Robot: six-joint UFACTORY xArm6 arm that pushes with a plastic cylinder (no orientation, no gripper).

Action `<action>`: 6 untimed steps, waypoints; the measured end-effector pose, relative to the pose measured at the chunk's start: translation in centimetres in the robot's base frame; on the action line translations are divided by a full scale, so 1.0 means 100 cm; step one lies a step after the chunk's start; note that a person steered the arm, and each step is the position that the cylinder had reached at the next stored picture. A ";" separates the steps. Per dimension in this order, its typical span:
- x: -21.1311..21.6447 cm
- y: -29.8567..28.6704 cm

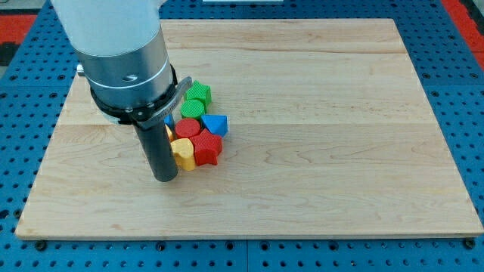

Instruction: Move red star and yellow heart a bit down

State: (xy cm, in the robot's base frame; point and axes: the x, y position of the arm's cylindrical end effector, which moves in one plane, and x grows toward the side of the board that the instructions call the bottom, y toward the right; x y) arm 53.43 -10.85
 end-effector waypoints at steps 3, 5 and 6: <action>-0.015 0.108; -0.077 0.097; -0.079 0.049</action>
